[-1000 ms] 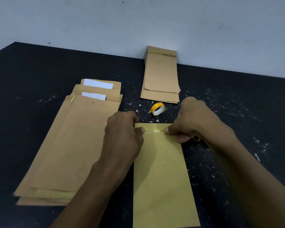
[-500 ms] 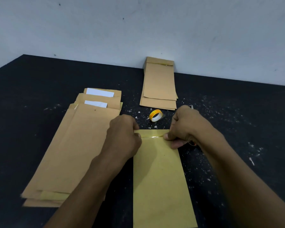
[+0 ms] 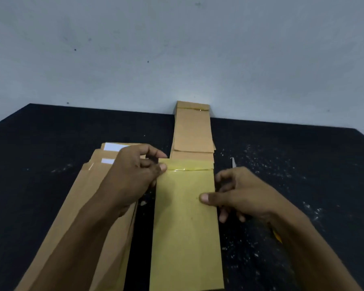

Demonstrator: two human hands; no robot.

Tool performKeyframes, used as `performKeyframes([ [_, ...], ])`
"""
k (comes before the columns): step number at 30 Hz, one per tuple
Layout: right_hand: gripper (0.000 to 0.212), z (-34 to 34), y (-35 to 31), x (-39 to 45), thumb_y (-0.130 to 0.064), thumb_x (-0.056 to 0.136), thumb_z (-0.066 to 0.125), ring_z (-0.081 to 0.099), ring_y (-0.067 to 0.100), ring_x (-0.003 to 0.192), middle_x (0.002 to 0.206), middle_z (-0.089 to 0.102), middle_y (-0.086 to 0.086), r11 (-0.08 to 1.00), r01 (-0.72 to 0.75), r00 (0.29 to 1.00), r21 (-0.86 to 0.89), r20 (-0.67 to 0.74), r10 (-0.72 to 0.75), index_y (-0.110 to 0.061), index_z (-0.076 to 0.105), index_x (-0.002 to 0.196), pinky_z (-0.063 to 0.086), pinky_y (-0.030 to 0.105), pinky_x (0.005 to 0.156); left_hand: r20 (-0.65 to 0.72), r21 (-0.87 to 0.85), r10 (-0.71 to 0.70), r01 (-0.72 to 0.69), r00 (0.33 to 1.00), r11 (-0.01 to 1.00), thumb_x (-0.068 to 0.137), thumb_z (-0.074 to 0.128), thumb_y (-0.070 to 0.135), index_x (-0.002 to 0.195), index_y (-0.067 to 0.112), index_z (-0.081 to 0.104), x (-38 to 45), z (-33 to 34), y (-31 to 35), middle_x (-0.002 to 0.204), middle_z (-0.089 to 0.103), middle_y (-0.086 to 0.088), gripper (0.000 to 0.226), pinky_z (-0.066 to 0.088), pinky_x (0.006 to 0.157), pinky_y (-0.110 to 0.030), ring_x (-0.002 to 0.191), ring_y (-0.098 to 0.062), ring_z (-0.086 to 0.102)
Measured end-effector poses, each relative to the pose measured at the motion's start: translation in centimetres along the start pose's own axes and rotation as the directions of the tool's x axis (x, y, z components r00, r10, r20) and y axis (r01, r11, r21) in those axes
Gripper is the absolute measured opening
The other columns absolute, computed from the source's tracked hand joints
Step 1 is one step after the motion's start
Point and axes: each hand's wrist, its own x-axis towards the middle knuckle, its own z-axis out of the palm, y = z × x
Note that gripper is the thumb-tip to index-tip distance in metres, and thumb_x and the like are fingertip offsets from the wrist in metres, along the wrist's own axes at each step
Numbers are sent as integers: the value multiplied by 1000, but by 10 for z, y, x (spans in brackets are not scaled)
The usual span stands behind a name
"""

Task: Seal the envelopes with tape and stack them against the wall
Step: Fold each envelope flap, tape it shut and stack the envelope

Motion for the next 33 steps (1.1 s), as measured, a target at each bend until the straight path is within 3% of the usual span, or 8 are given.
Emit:
performKeyframes([
  [3,19,-3,7,-1,-22,91,72,65,13,59,91,78,3,999,49,988,13,144,-50,-12,71,107,32,19,39,-21,-67,40,-42,999,997,92,64,2,98,8,67,7,-4,11,50,57,4,9,42,44,-18,48,-6,49],
  [6,14,-6,8,2,-17,93,68,64,13,58,89,78,4,992,96,984,86,140,-108,-11,72,105,32,21,41,-27,-111,48,-51,998,992,92,65,5,101,9,67,15,-4,17,55,61,3,10,42,45,-20,50,-7,51],
  [13,15,-28,-5,27,-17,94,67,56,12,52,84,74,15,948,191,980,256,-95,-172,-7,73,103,34,20,41,27,-117,25,-21,999,993,90,68,10,100,10,69,32,9,20,64,70,3,10,43,46,-14,48,-1,55],
  [17,12,-43,-18,59,-16,88,73,52,4,44,67,69,3,936,215,942,279,-311,-123,-6,72,94,37,17,41,12,-62,24,-23,1000,998,91,67,8,98,7,71,58,20,21,68,72,2,8,42,45,-12,46,2,57],
  [20,11,-49,-24,91,-10,89,73,54,-4,41,58,64,-6,935,234,910,267,-398,-114,0,70,93,38,12,39,-23,19,18,-17,1000,1000,92,68,10,99,7,72,99,26,21,80,73,-1,8,47,49,-12,53,2,61],
  [23,13,-54,-27,132,-15,88,76,56,2,49,66,64,0,956,204,883,211,-460,-87,-3,70,89,39,15,41,-83,132,24,-12,996,991,89,73,17,96,12,71,149,31,12,92,72,-2,8,56,71,-25,81,-9,68],
  [27,13,-61,-29,188,-18,85,79,66,14,79,88,71,4,981,157,841,111,-536,-74,-11,69,82,52,26,62,-166,235,16,23,986,972,87,76,17,93,10,66,205,40,1,96,67,-5,14,46,57,-17,78,-9,61],
  [33,16,-68,-24,230,-18,83,78,65,16,82,91,67,6,993,92,788,-69,-605,-115,-9,65,85,54,26,65,-176,370,48,21,983,929,86,76,17,98,2,69,244,53,-20,96,69,-8,21,48,59,-18,78,-12,63],
])
